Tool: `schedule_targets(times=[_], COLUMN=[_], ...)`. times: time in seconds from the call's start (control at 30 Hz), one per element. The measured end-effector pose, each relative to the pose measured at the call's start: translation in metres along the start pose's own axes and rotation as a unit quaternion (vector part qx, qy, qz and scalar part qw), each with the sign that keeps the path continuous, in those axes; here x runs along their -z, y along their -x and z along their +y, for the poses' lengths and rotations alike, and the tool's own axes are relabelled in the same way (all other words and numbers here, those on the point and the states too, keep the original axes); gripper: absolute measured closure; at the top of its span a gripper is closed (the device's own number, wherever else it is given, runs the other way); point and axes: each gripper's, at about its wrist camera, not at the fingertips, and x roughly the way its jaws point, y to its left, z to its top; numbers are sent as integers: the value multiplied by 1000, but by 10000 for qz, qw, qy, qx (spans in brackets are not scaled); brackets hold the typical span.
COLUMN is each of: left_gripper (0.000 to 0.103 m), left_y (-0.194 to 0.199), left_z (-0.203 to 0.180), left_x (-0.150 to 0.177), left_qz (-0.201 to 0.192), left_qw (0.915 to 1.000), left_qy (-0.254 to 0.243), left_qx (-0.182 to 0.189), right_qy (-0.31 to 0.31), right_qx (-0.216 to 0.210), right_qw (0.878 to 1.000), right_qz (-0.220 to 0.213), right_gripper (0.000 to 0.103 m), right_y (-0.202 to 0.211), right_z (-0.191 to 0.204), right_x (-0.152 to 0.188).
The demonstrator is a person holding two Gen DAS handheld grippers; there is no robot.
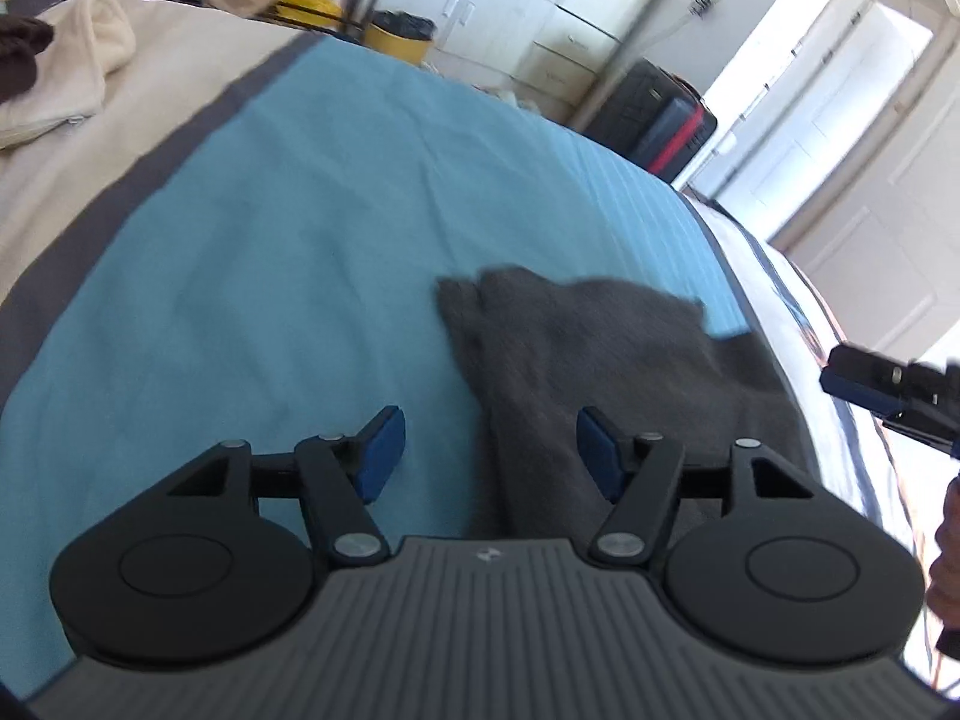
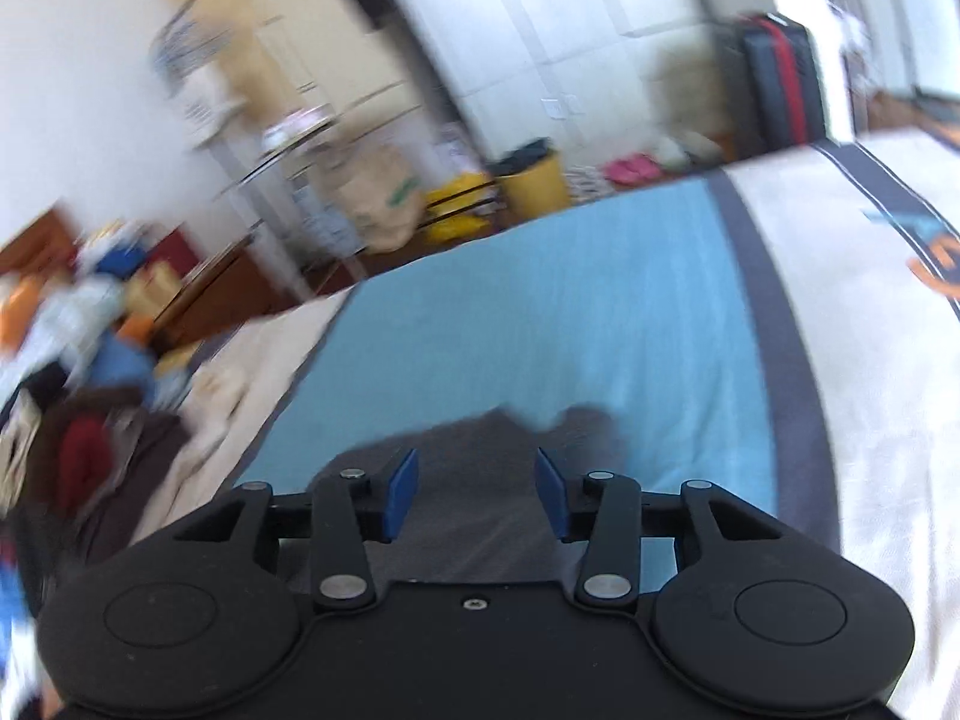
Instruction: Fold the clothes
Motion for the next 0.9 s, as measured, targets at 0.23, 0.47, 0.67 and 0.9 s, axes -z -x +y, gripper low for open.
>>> schedule_targets(times=[0.23,0.47,0.67,0.9], left_gripper=[35,34,33,33], left_y=[8,34,56,48], left_z=[-6,12,31,41], left_x=[31,45,63,79], left_qz=[530,547,1064,541], left_qw=[9976,9981,9881,9726], left_qy=[-323,10,1012,2110], left_qx=[-305,-290,462,819], right_qy=[955,342,-570,-999], right_qx=[481,714,-596,-1205], right_qw=[9904,9933,9935,9814], right_qz=[880,844,787,1107], right_gripper=[53,41,40,38], right_y=[-8,30,63,49], right_z=[21,-3,-13,-3], right_x=[64,75,97,116])
